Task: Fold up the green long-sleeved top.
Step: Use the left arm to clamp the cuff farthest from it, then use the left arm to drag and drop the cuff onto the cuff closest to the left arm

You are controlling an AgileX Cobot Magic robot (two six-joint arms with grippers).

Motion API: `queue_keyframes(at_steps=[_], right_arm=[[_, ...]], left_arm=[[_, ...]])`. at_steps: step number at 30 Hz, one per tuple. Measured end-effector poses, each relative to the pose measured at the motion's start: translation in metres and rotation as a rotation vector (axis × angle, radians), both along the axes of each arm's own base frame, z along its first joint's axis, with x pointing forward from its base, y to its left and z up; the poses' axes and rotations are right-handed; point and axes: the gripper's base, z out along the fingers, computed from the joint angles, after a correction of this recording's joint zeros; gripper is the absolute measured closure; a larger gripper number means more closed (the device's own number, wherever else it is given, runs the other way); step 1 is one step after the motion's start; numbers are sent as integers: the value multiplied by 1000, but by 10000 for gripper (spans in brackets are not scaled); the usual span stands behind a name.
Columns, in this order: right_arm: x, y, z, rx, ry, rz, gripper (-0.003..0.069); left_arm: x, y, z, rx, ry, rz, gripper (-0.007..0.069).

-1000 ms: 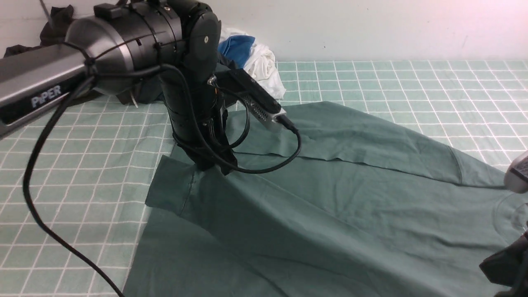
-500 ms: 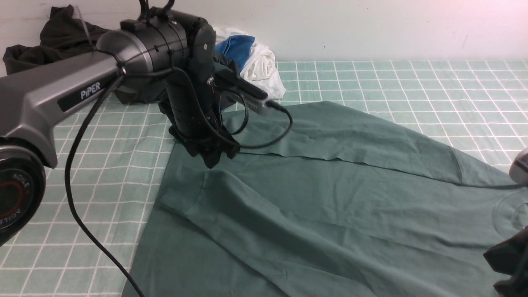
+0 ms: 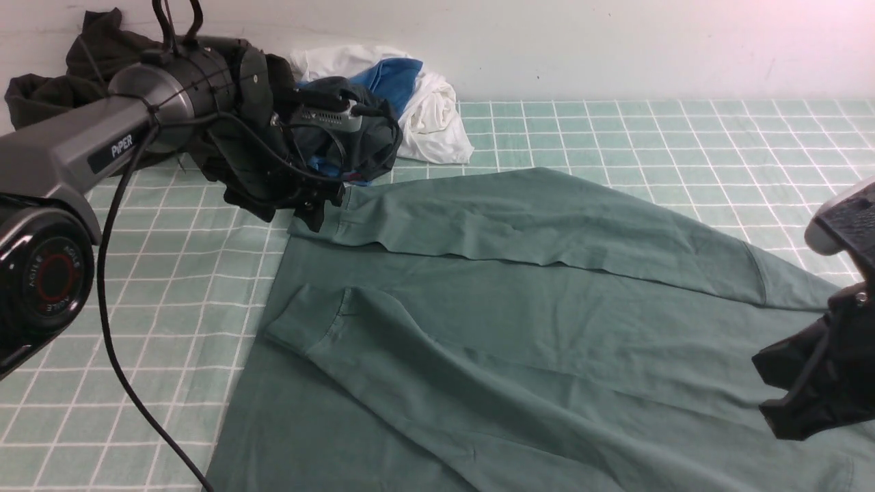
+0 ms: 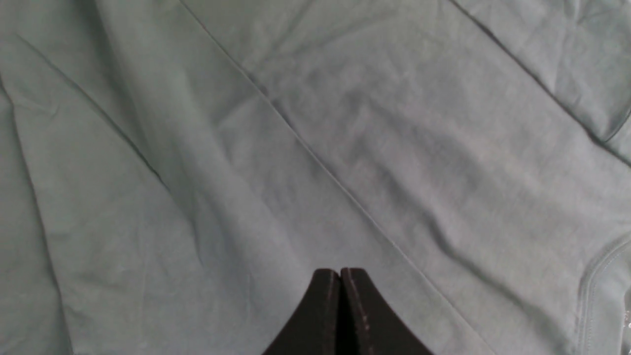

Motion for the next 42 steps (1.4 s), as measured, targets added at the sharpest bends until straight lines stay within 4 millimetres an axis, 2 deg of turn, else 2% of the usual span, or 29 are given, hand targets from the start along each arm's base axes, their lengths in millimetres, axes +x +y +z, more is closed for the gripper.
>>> queue_keyframes(at_steps=[2,5,13,21,25,31,33,36,39,42], right_arm=[[3,1,-5,-8,22,0,675],[6,2,-9,-14,41,0,675],[6,3,-12,-23,69,0,675],[5,2,-13,-31,92,0,675],[5,2,-14,-33,99,0,675],[3,3,-14,-13,121,-5,675],[2,4,-14,-10,126,-6,675],[2,4,-14,-9,127,-6,675],[2,4,-14,-9,127,-6,675],[2,4,-14,-10,130,-6,675]], left_arm=[[4,2,-13,-18,5,20,169],[7,1,-22,-42,6,41,214],[12,-1,-13,-76,-29,52,414],[12,-1,-12,-79,-33,48,566],[12,-1,-12,-67,-36,21,609],[12,-1,-11,-48,-36,7,618],[9,-3,-1,-46,-48,-3,618],[0,-15,28,-34,-80,-47,618],[-21,-34,81,-45,-146,-103,618],[-56,-54,140,-72,-201,-159,618]])
